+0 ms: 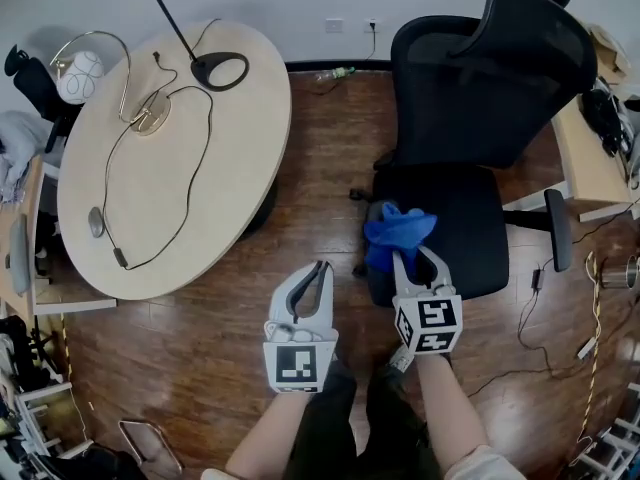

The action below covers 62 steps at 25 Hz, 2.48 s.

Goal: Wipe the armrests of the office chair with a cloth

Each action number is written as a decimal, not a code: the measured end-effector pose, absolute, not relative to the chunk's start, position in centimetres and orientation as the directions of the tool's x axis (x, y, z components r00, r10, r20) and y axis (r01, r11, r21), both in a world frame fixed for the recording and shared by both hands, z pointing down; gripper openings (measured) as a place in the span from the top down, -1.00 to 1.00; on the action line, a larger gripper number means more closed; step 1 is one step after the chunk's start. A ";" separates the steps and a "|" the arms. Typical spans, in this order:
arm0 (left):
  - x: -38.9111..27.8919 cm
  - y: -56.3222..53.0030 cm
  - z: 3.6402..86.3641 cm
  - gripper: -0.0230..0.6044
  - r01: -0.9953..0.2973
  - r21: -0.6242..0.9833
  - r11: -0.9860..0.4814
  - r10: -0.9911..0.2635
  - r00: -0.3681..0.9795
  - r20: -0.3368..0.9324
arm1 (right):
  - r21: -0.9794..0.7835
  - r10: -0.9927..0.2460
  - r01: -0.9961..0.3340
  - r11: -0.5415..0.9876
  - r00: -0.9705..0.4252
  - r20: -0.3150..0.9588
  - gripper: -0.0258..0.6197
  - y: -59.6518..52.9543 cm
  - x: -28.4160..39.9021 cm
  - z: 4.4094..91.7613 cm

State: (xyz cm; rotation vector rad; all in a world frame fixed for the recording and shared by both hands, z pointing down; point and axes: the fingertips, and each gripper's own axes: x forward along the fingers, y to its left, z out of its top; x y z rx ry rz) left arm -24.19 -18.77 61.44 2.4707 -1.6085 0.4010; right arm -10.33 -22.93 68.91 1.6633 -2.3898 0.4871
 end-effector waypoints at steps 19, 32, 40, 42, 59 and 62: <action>-21.0 -19.1 70.4 0.64 -0.939 0.003 -0.343 -0.890 0.326 0.318 | -0.187 -0.761 -0.842 0.506 -0.538 0.363 0.68 -12.3 -12.7 75.5; -10.8 -20.9 64.5 0.62 -0.924 -0.124 -0.362 -0.930 0.367 -0.018 | 0.109 -0.770 -0.785 0.610 -0.620 -0.152 0.68 -18.3 1.9 65.5; -7.8 -21.6 66.5 0.62 -0.954 -0.125 -0.273 -0.957 0.282 -0.061 | 0.151 -0.692 -0.722 0.675 -0.691 -0.211 0.68 -19.5 4.7 67.4; -7.9 -21.6 66.6 0.62 -0.957 -0.134 -0.257 -0.961 0.267 -0.068 | 0.183 -0.663 -0.700 0.690 -0.713 -0.229 0.68 -20.2 4.3 67.9; -9.3 -20.9 72.1 0.62 -0.968 -0.087 -0.236 -0.968 0.242 -0.067 | -0.320 -0.596 -0.591 0.740 -0.798 0.095 0.68 -24.3 -2.7 88.8; -9.7 -20.7 72.1 0.62 -0.968 -0.073 -0.238 -0.968 0.243 -0.059 | -0.146 -0.566 -0.571 0.808 -0.821 0.076 0.68 -26.6 -7.3 94.3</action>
